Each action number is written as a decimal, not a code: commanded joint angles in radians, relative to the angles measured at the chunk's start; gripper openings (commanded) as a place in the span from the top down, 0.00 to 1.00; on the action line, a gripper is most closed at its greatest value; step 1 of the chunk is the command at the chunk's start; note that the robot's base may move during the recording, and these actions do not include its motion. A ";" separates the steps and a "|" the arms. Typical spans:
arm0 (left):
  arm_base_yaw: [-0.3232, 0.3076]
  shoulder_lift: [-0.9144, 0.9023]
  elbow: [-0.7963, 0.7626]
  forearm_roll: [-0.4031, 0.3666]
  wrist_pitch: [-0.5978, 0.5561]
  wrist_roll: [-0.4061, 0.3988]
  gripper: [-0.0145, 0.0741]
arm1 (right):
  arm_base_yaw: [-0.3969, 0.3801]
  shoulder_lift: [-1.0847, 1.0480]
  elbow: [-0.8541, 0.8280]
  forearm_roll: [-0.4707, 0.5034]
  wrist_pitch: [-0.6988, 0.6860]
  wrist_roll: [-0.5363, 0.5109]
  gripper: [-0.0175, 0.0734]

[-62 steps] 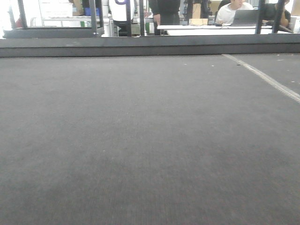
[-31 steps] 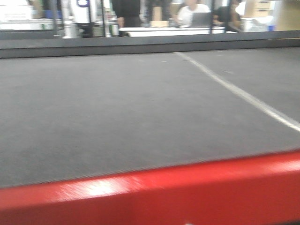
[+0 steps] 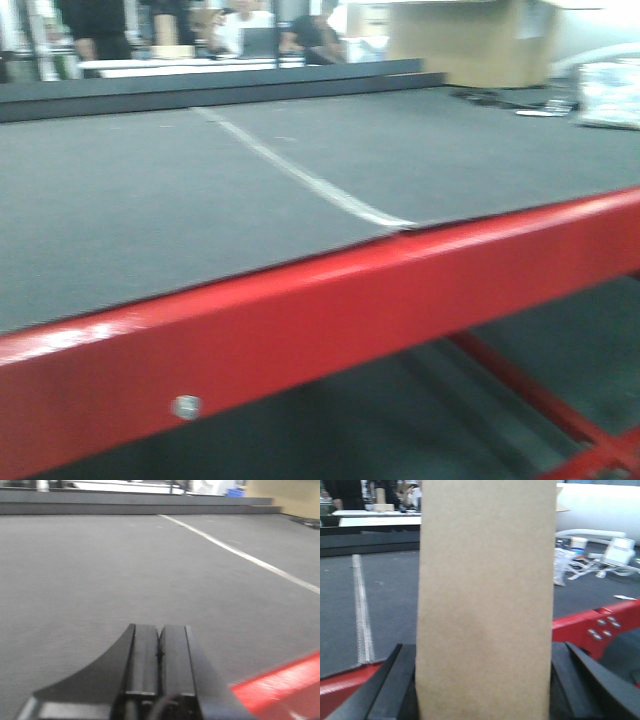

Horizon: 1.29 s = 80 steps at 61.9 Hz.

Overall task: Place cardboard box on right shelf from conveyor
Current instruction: 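Drive the base to the steel shelf rack holding the box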

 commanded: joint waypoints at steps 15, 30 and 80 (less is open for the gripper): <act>0.001 -0.010 -0.003 -0.003 -0.080 -0.001 0.97 | -0.009 0.013 -0.030 -0.014 -0.103 -0.003 0.42; -0.002 -0.010 -0.003 -0.003 -0.080 -0.001 0.97 | -0.009 0.013 -0.030 -0.014 -0.103 -0.003 0.42; -0.051 -0.010 -0.003 -0.003 -0.080 -0.001 0.97 | -0.009 0.013 -0.030 -0.014 -0.103 -0.003 0.42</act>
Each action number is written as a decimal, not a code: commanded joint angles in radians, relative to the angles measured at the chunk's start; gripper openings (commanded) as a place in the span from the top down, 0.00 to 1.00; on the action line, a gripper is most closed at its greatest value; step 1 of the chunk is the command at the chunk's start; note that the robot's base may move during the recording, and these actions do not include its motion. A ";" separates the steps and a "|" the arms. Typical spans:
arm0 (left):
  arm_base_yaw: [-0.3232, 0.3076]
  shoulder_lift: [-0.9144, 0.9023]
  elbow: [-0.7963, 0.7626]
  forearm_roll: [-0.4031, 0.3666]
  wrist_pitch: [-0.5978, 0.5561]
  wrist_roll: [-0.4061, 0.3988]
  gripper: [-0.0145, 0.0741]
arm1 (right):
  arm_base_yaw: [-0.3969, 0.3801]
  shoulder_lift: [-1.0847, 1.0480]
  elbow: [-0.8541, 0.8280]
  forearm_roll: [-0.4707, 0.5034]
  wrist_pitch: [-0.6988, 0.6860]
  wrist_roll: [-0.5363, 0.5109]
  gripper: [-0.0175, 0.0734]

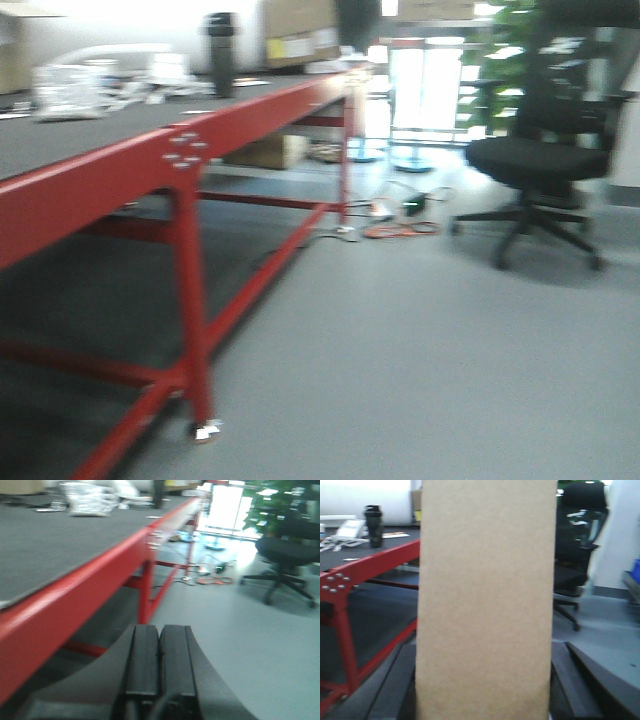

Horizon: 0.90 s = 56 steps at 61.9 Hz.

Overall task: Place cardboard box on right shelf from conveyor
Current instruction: 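Drive the base to the steel shelf rack holding the box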

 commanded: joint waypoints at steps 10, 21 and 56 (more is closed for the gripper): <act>-0.007 -0.010 -0.003 -0.003 -0.080 -0.001 0.97 | -0.009 0.013 -0.030 -0.014 -0.103 -0.003 0.42; -0.008 -0.010 -0.003 -0.003 -0.080 -0.001 0.97 | -0.009 0.013 -0.030 -0.014 -0.103 -0.003 0.42; -0.008 -0.008 -0.003 -0.003 -0.080 -0.001 0.97 | -0.009 0.013 -0.030 -0.014 -0.103 -0.003 0.42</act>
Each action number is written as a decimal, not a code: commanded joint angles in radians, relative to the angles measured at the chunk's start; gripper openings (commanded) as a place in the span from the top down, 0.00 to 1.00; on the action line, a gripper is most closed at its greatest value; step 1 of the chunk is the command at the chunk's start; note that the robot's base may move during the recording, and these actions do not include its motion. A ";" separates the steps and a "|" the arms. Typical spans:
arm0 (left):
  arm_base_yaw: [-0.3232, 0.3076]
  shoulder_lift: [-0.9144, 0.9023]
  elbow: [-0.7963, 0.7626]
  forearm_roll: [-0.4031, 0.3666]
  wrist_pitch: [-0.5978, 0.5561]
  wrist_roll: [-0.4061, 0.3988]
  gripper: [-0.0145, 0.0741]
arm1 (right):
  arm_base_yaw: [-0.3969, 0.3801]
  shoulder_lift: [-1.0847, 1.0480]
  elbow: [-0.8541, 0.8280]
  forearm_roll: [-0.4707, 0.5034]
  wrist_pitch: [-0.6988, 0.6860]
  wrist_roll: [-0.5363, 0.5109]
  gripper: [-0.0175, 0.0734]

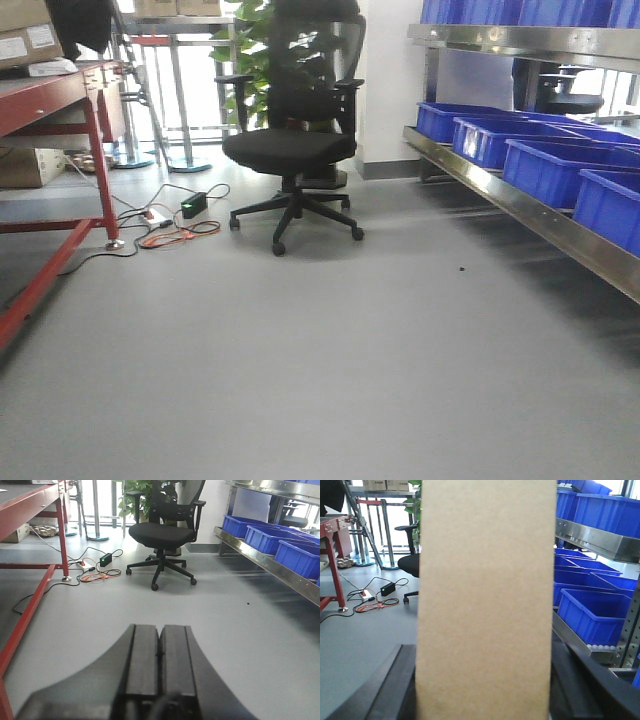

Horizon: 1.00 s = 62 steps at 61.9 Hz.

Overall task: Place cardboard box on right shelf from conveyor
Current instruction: 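Drive the base to the steel shelf rack holding the box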

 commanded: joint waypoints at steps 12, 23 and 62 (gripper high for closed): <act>-0.008 -0.008 -0.003 -0.003 -0.080 -0.001 0.97 | -0.005 0.013 -0.030 -0.012 -0.102 -0.003 0.42; -0.008 -0.008 -0.003 -0.003 -0.080 -0.001 0.97 | -0.005 0.013 -0.030 -0.012 -0.102 -0.003 0.42; -0.008 -0.008 -0.003 -0.003 -0.080 -0.001 0.97 | -0.005 0.013 -0.030 -0.012 -0.102 -0.003 0.42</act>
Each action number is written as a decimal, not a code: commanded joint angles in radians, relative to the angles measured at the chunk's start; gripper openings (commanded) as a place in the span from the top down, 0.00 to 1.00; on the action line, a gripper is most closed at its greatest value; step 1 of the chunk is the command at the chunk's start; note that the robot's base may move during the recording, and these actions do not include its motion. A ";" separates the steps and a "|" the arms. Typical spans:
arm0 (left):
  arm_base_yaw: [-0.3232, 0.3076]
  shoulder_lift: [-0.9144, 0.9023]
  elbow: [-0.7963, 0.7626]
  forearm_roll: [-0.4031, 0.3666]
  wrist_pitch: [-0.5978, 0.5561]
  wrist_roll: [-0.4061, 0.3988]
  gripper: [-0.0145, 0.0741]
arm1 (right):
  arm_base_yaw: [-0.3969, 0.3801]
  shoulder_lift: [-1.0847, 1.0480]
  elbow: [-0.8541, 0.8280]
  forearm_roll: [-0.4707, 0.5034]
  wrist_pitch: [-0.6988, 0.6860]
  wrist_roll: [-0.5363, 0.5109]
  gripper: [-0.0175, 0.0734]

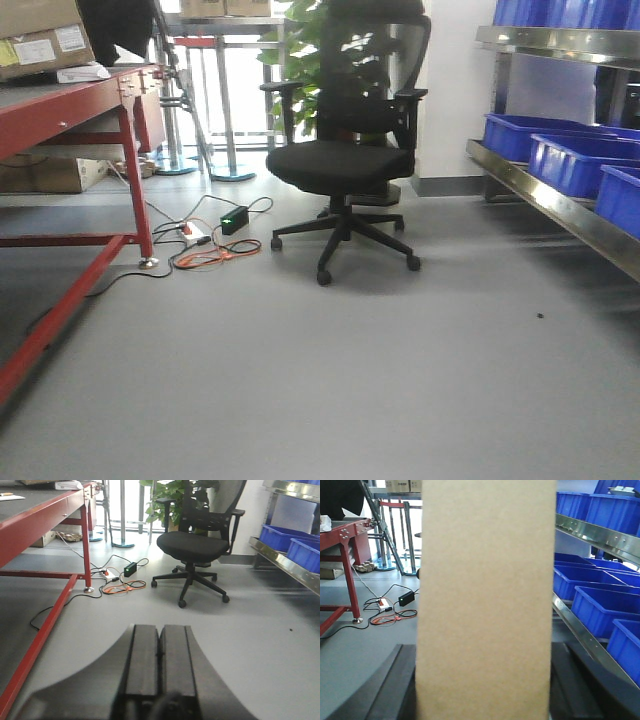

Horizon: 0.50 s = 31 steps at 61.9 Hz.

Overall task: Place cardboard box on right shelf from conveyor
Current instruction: 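Drive the base to the steel shelf rack holding the box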

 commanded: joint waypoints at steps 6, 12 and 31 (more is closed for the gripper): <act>-0.008 -0.008 -0.003 -0.003 -0.080 -0.001 0.97 | -0.005 0.014 -0.030 -0.012 -0.102 -0.003 0.42; -0.008 -0.008 -0.003 -0.003 -0.080 -0.001 0.97 | -0.005 0.014 -0.030 -0.012 -0.102 -0.003 0.42; -0.008 -0.008 -0.003 -0.003 -0.080 -0.001 0.97 | -0.005 0.014 -0.030 -0.012 -0.102 -0.003 0.42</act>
